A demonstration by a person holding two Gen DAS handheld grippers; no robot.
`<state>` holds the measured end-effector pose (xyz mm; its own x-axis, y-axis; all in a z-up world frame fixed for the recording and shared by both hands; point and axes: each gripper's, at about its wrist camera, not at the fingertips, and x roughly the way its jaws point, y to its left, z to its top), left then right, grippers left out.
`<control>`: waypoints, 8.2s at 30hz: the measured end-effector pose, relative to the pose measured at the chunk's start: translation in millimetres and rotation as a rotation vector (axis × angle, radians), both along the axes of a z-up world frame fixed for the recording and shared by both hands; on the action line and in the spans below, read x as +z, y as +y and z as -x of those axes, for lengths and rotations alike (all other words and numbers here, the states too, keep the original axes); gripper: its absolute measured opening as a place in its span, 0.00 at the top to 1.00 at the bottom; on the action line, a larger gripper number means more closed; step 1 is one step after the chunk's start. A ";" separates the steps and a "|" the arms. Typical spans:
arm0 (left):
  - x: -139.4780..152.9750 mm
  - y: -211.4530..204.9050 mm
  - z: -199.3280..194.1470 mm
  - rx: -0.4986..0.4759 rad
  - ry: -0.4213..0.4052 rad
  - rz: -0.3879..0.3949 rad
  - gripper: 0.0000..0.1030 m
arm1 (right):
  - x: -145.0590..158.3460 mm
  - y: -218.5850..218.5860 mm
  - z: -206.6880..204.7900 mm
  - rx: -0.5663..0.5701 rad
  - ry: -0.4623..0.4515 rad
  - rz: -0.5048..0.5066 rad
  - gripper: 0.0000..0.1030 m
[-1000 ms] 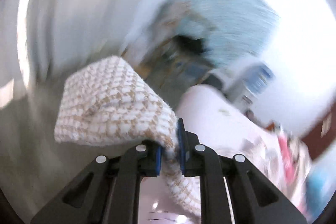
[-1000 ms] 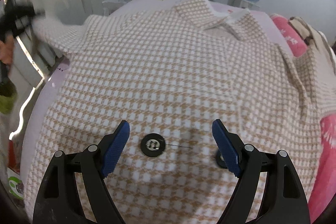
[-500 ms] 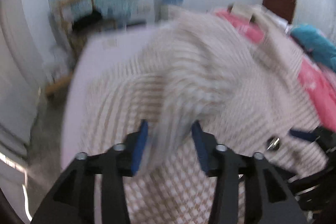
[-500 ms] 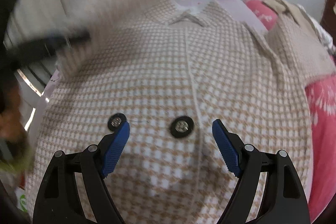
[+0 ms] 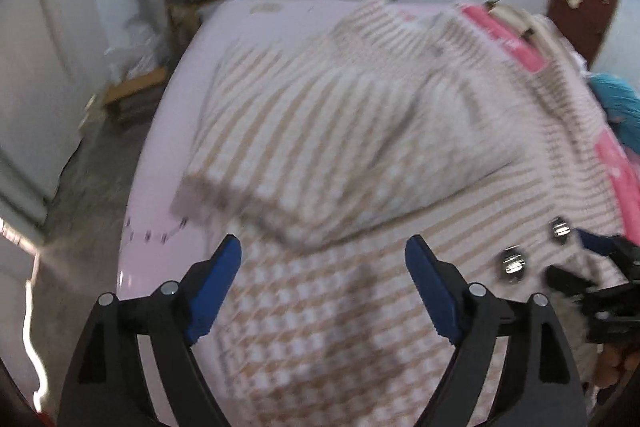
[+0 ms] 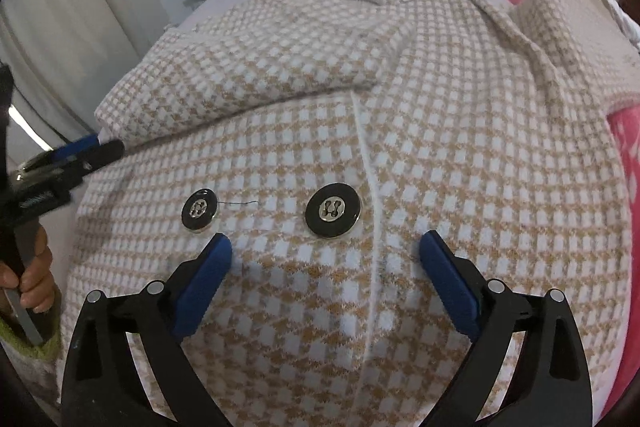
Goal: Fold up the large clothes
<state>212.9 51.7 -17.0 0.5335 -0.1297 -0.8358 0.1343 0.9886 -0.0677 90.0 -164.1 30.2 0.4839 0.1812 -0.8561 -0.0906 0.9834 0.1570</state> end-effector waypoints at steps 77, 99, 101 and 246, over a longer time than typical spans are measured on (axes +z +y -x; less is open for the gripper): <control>-11.0 59.3 20.0 0.229 -0.098 -0.018 0.54 | 150.0 -53.4 -91.3 0.084 -0.196 -0.298 0.94; 5.2 64.4 21.1 0.203 -0.128 -0.017 0.53 | 30.1 -125.6 -160.7 -0.186 0.033 -0.088 0.76; 21.2 67.4 22.9 0.189 -0.173 -0.002 0.53 | 49.5 -119.5 -148.3 -0.168 -0.054 -0.029 0.70; -12.5 -88.9 -100.4 -0.064 -0.034 -0.080 0.05 | -12.6 -70.9 -70.6 -0.085 0.045 0.161 0.08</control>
